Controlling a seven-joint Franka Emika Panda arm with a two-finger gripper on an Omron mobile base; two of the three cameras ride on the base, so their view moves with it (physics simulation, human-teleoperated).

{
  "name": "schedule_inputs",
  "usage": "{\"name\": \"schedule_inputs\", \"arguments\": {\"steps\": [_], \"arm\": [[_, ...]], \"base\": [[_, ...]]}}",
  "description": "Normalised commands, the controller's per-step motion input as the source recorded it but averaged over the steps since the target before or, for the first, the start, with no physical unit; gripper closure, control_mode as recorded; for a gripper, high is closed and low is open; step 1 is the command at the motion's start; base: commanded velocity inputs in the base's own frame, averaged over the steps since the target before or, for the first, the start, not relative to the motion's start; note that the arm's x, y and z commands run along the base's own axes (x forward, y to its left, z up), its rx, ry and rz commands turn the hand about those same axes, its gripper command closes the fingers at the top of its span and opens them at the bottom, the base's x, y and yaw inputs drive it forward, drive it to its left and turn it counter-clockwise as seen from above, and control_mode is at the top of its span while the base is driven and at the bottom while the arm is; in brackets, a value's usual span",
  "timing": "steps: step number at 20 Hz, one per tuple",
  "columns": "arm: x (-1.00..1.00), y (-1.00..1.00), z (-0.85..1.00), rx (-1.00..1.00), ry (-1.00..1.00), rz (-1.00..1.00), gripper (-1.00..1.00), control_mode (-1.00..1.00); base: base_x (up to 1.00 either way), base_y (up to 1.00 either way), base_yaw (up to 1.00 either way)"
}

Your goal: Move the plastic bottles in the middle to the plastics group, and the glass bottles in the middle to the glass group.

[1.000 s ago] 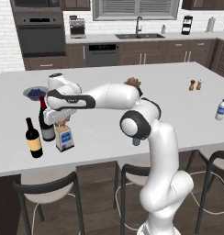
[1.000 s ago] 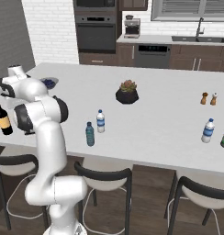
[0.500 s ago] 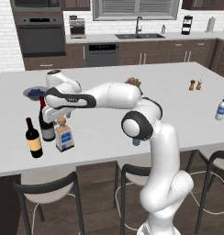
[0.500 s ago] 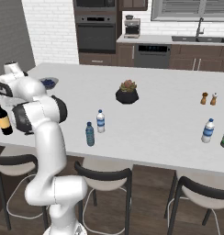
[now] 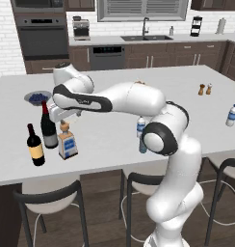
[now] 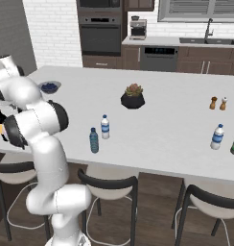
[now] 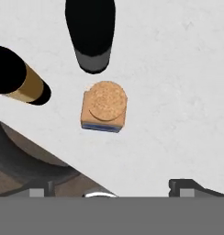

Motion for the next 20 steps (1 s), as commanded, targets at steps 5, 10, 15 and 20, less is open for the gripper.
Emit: {"name": "schedule_inputs", "arguments": {"steps": [5, 10, 15, 20], "arm": [[-0.49, -0.86, 0.37, 0.13, -0.02, -0.12, -1.0, -1.0], [-0.45, -0.91, 0.24, 0.07, 0.0, -0.15, -1.0, -1.0], [-0.47, -0.93, 0.0, 0.0, 0.0, -0.17, -1.0, -1.0], [-0.6, -0.85, 0.0, 0.0, -0.02, -0.15, -1.0, -1.0]], "base": [[0.0, 0.0, 0.0], [0.0, 0.0, 0.0], [0.0, 0.0, 0.0], [0.0, 0.0, 0.0]]}}
